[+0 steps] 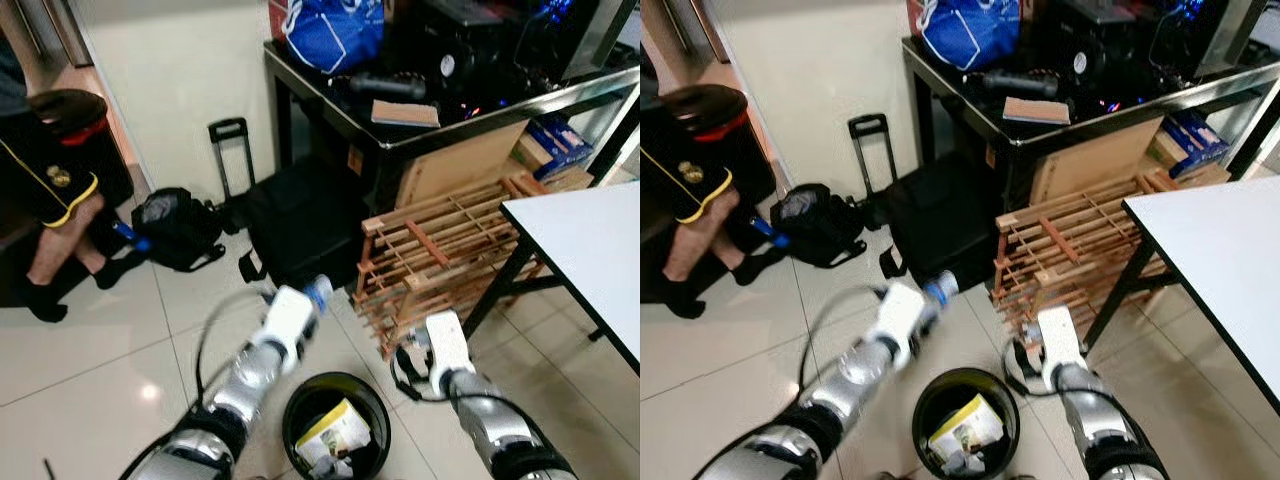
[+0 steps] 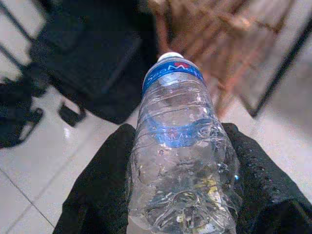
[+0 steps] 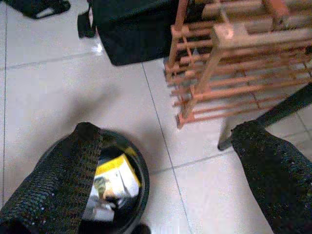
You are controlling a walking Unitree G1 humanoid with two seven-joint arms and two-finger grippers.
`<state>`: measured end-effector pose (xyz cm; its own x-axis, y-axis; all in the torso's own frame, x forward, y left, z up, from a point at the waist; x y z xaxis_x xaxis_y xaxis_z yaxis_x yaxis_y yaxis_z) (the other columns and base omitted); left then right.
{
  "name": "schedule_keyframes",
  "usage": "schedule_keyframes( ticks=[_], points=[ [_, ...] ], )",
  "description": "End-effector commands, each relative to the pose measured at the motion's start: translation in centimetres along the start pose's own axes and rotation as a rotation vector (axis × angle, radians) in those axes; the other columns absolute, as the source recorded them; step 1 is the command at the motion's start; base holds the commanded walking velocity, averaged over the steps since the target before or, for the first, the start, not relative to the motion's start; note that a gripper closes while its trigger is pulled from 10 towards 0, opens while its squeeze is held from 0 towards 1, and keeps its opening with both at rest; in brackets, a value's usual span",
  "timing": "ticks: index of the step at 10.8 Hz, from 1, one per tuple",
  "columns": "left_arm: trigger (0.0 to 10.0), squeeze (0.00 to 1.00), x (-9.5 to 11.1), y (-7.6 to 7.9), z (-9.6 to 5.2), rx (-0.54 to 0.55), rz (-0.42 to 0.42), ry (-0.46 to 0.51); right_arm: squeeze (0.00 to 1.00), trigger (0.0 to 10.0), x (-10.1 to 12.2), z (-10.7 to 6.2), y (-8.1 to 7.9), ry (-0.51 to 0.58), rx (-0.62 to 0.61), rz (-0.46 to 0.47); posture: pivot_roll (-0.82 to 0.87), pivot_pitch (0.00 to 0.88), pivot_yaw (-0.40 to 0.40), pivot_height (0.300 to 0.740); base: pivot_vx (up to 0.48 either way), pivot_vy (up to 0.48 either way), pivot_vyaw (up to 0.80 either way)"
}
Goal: Picking trash to rubbish bin
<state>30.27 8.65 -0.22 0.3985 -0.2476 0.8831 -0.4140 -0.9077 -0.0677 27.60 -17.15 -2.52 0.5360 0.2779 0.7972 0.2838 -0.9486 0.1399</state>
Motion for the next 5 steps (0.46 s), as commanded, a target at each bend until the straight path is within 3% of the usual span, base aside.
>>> schedule_keyframes(
  ticks=[1,5],
  points=[
    [10.0,0.0,-0.4,0.8,0.1,-0.046,0.011,-0.033,0.0,10.0,-0.6,-0.1,-0.4,-0.013,0.047,-0.024,-0.09,0.044,0.019,0.74,0.0,0.0,0.0],
    [10.0,0.0,-1.6,3.0,0.1,-0.112,0.005,-0.11,0.0,10.0,-0.5,-0.5,-1.2,0.017,0.18,-0.057,-0.11,0.061,0.012,0.74,0.0,0.0,0.0]
  ],
)
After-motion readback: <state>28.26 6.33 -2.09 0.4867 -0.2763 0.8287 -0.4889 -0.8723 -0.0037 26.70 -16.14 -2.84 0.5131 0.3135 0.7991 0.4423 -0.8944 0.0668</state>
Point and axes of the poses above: a point about 5 cm out from each wrist's last joint towards the gripper, its own z axis pointing out of the wrist towards the gripper, its own x axis along the axis of the wrist's last joint, y = z × x, the point moved 1 cm from there along z, pointing out of the wrist towards the gripper, and after that the axes turned 6 degrees about -z, right-handed, at the moved point
